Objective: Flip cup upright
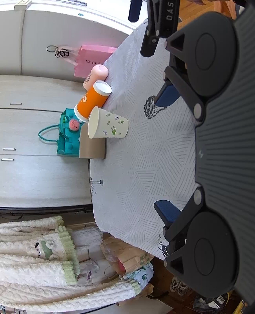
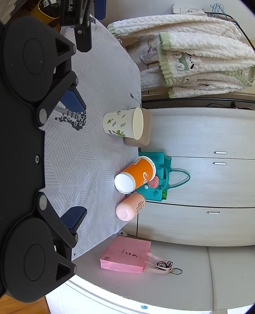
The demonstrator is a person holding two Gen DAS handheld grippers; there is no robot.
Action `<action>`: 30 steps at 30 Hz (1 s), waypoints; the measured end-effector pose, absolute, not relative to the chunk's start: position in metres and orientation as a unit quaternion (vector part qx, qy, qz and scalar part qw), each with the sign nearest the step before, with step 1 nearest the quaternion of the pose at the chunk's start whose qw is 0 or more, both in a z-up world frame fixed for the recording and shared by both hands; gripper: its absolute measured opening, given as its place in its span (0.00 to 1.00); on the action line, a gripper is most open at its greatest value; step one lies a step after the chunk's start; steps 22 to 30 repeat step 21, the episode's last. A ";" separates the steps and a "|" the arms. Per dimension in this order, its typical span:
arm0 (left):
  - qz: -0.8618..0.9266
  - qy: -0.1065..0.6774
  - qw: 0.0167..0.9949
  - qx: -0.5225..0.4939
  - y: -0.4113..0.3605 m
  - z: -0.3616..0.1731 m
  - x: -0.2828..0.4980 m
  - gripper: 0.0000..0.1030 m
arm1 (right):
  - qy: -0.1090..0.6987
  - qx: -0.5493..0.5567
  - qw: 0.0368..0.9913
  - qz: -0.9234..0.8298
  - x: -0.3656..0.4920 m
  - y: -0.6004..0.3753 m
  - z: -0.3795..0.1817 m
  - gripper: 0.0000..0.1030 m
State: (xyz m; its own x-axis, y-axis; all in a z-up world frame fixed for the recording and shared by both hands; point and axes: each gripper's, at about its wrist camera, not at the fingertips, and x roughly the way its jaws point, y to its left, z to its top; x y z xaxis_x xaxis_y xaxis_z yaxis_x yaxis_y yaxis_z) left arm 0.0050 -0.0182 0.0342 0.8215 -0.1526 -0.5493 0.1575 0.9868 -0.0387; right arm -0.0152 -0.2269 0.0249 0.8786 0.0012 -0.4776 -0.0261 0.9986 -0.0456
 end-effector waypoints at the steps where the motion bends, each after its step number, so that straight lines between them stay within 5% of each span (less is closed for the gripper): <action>1: -0.076 0.289 0.954 0.004 -0.018 0.034 0.006 1.00 | 0.247 -0.025 0.969 0.008 -0.016 -0.227 0.025 1.00; 30: -0.071 0.279 0.958 0.015 -0.013 0.033 0.007 1.00 | 0.245 -0.022 0.969 0.005 -0.016 -0.224 0.026 1.00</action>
